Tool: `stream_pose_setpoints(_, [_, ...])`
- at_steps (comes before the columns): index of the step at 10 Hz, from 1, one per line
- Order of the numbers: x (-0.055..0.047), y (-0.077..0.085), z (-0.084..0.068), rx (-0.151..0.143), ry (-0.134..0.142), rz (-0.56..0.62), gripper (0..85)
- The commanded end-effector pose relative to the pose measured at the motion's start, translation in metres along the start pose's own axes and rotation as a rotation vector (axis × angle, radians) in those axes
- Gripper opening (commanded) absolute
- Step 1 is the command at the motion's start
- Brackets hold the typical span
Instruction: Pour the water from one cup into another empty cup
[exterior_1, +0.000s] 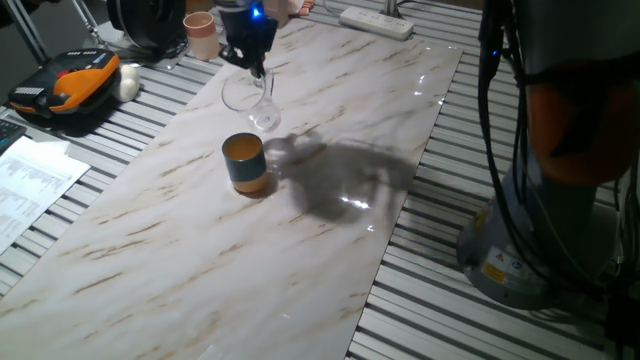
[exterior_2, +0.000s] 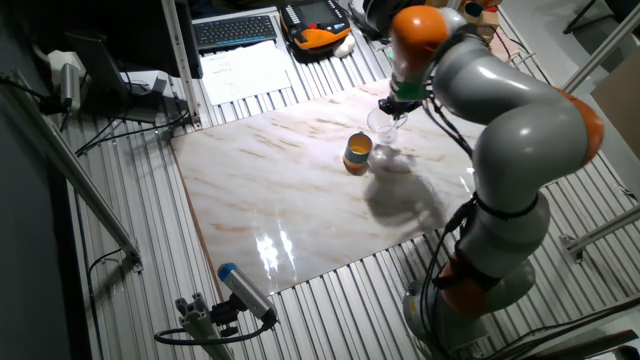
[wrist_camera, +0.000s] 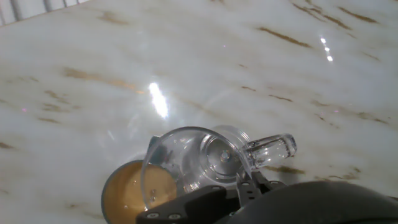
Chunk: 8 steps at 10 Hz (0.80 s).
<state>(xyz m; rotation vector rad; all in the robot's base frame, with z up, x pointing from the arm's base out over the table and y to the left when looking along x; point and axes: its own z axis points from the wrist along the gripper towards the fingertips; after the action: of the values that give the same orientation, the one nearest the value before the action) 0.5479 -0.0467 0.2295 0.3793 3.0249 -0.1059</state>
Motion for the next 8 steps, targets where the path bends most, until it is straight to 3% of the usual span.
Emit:
stream_pose_setpoints(1, [0.000, -0.001, 0.001, -0.167, -0.002, -0.002, 0.0])
stream_pose_setpoints(6, [-0.002, -0.015, 0.003, -0.026, -0.036, -0.055, 0.0])
stream_pose_setpoints(8, [-0.004, -0.019, 0.007, -0.041, -0.011, -0.039, 0.0])
